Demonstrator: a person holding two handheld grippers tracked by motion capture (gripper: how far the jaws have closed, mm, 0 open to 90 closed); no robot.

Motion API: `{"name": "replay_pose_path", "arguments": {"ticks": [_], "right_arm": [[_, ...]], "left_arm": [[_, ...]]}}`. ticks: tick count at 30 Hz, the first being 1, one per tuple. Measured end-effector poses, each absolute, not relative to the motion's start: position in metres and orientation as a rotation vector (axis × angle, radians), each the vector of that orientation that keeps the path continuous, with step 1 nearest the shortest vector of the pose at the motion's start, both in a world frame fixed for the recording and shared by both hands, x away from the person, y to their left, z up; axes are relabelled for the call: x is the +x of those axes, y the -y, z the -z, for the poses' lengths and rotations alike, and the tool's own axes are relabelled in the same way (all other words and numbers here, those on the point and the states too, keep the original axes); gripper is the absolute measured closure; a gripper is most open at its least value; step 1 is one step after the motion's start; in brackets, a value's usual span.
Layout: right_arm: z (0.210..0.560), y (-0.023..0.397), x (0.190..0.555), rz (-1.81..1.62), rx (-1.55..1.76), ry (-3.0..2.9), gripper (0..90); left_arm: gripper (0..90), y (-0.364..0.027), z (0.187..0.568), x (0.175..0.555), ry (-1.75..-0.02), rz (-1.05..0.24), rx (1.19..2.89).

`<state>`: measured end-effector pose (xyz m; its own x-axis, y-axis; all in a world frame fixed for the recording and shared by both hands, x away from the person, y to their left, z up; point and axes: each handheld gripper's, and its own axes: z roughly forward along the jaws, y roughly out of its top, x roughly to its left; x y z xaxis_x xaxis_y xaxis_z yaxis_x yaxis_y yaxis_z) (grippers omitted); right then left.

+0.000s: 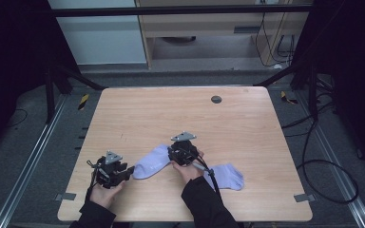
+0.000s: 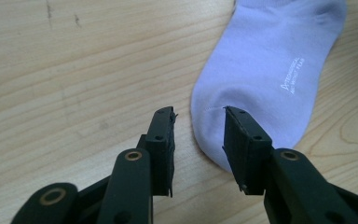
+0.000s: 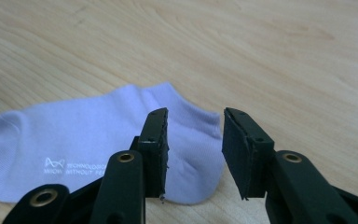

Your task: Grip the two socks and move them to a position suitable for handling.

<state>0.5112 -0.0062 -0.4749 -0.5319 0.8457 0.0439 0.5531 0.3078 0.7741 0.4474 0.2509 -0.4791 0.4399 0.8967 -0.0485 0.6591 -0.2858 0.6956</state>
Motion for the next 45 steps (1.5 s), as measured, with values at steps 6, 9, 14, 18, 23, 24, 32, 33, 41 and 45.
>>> {"name": "replay_pose_path", "arguments": {"ticks": [6, 9, 14, 18, 23, 24, 32, 33, 41, 45], "right_arm": [[0.490, 0.005, 0.519, -1.008, 1.293, -2.257, 63.4], [0.493, 0.006, 0.521, -0.988, 1.310, -2.263, 66.3], [0.496, 0.006, 0.521, -0.974, 1.316, -2.279, 74.4], [0.496, 0.004, 0.519, -0.971, 1.311, -2.293, 86.4], [0.494, 0.004, 0.518, -0.972, 1.312, -2.294, 87.3], [0.493, 0.005, 0.518, -0.976, 1.311, -2.293, 87.3], [0.478, 0.008, 0.493, -1.114, 1.290, -2.280, 87.2], [0.478, 0.008, 0.493, -1.114, 1.290, -2.280, 87.2], [0.487, -0.003, 0.466, -1.140, 1.276, -2.320, 86.6], [0.495, -0.010, 0.460, -1.120, 1.278, -2.348, 85.6]], "left_arm": [[70.9, -0.245, 0.485, 0.448, -1.315, -0.422, 2.077], [74.3, -0.243, 0.486, 0.449, -1.319, -0.408, 2.089], [82.2, -0.240, 0.488, 0.451, -1.327, -0.403, 2.099], [86.9, -0.238, 0.488, 0.451, -1.335, -0.400, 2.101], [87.5, -0.240, 0.485, 0.451, -1.320, -0.410, 2.090], [87.5, -0.241, 0.482, 0.451, -1.318, -0.416, 2.076], [87.5, -0.254, 0.470, 0.454, -1.334, -0.511, 2.034], [87.5, -0.256, 0.470, 0.455, -1.339, -0.525, 2.035], [87.1, -0.263, 0.474, 0.463, -1.367, -0.594, 2.068], [86.8, -0.264, 0.476, 0.465, -1.375, -0.602, 2.085]]}}
